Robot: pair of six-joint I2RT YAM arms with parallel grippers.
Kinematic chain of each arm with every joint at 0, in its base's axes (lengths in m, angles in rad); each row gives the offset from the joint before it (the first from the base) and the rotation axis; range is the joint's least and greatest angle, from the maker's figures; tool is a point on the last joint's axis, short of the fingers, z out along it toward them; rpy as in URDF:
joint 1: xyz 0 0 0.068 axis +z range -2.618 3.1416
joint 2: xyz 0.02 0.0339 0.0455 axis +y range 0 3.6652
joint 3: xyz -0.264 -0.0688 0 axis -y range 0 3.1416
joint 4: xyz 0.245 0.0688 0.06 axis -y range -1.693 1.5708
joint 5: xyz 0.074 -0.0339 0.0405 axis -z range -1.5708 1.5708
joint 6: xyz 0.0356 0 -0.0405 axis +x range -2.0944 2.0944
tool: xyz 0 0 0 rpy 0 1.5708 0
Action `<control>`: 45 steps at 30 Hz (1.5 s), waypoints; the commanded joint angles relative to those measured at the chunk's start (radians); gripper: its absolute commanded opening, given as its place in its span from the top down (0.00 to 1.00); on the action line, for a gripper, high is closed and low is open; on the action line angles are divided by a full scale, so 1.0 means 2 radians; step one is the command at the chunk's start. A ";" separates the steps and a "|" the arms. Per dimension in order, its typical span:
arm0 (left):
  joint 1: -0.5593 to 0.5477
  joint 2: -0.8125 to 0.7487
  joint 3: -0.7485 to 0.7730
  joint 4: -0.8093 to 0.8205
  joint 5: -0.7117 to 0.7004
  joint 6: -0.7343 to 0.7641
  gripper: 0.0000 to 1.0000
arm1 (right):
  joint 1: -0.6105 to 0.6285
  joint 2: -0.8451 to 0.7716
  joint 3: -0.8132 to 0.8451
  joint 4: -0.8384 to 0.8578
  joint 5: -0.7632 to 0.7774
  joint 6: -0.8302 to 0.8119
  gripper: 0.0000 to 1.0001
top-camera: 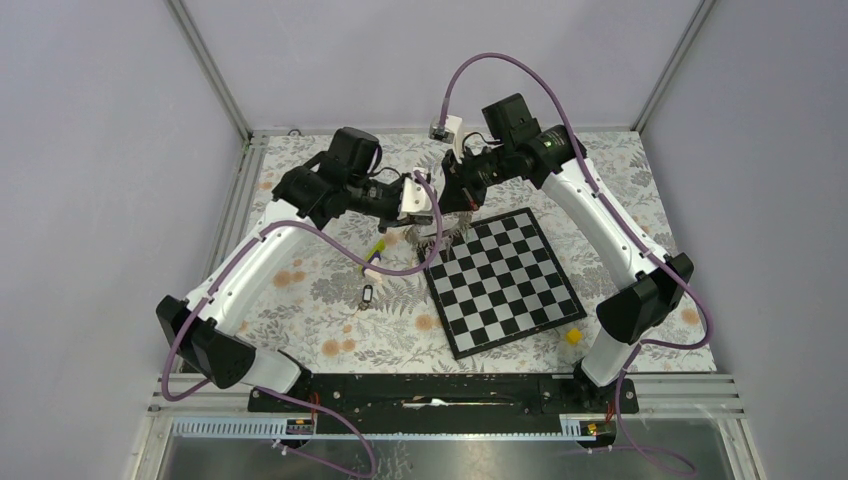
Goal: Put the keys on the keyring
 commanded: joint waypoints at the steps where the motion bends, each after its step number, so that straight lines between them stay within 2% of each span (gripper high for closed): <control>1: 0.003 0.002 0.046 -0.003 -0.017 0.016 1.00 | 0.001 -0.007 0.002 -0.002 -0.029 0.005 1.00; 6: 0.004 0.003 0.059 -0.001 0.003 -0.026 1.00 | 0.001 -0.008 0.002 -0.005 -0.026 0.000 1.00; 14: 0.020 -0.009 0.036 0.033 0.018 -0.091 1.00 | 0.001 -0.012 0.000 -0.013 -0.025 -0.011 1.00; 24: 0.068 -0.018 -0.004 0.067 0.122 -0.143 1.00 | -0.003 -0.003 0.028 -0.044 -0.019 -0.042 0.99; 34: 0.083 -0.008 -0.034 0.144 0.197 -0.247 1.00 | -0.017 0.071 0.138 -0.184 -0.040 -0.122 0.83; 42: 0.083 0.009 -0.029 0.186 0.204 -0.308 1.00 | -0.037 0.082 0.159 -0.193 -0.055 -0.165 0.54; 45: 0.083 0.013 -0.031 0.198 0.193 -0.330 1.00 | -0.041 0.079 0.153 -0.180 -0.072 -0.166 0.50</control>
